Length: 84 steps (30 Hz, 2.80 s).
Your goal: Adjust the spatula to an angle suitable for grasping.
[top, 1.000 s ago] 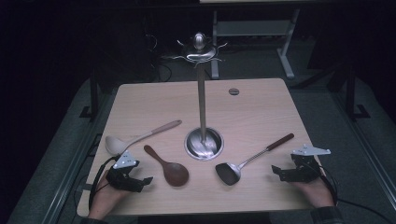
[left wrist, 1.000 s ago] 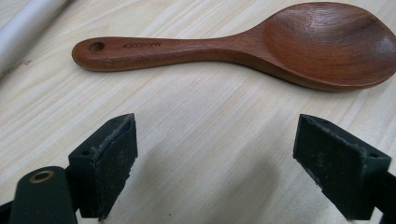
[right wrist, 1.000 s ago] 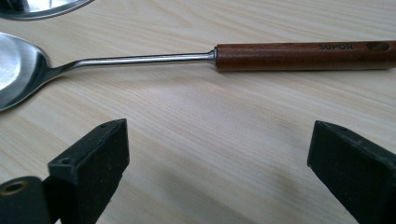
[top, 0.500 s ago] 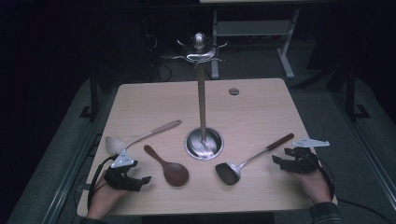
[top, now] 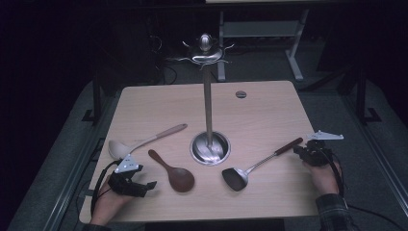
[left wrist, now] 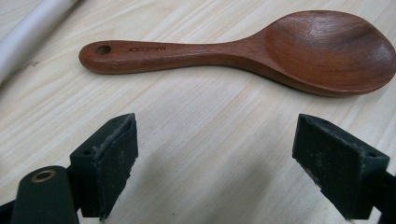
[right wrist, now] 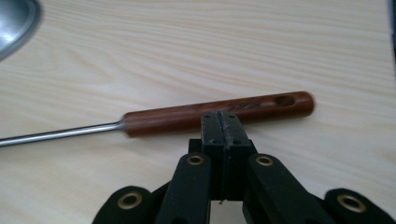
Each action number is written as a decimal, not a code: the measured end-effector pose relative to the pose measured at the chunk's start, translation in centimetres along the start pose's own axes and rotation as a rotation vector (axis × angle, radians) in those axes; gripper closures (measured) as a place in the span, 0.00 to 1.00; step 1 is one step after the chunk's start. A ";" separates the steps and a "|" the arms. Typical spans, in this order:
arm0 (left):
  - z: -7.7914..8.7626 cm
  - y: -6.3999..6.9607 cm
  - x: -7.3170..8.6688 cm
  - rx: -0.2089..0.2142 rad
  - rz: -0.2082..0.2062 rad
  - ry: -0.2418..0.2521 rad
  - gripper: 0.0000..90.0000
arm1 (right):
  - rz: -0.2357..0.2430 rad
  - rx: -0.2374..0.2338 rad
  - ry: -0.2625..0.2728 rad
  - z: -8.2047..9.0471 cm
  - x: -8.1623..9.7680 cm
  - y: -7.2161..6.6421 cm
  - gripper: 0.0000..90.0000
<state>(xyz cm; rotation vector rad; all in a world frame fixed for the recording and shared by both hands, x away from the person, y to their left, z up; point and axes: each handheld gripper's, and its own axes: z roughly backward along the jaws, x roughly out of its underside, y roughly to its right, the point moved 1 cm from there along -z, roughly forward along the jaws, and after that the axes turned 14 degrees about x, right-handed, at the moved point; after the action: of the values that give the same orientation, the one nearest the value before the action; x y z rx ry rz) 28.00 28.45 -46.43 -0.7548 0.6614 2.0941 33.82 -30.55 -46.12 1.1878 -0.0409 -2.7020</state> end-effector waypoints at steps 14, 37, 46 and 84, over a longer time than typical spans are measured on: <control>0.0 -0.2 0.2 0.004 0.006 -0.005 0.15 | -0.055 0.054 -0.006 -2.7 -0.6 1.9 1.00; 0.1 -0.2 0.3 0.003 0.011 -0.007 0.15 | -0.012 -0.012 0.007 -4.2 -2.2 -0.4 1.00; 0.0 -0.2 0.2 0.009 0.009 -0.006 0.15 | 0.009 -0.042 0.010 -4.7 -3.2 -1.8 1.00; 0.3 -0.4 0.4 0.010 0.016 -0.006 0.15 | 0.103 -0.231 0.023 -7.7 -6.3 -10.5 1.00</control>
<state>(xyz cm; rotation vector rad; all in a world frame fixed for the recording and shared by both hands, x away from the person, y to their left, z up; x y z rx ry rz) 28.01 29.03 -46.62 -0.7404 0.6762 2.1054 41.98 -18.70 -47.82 1.1156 0.2019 -2.5224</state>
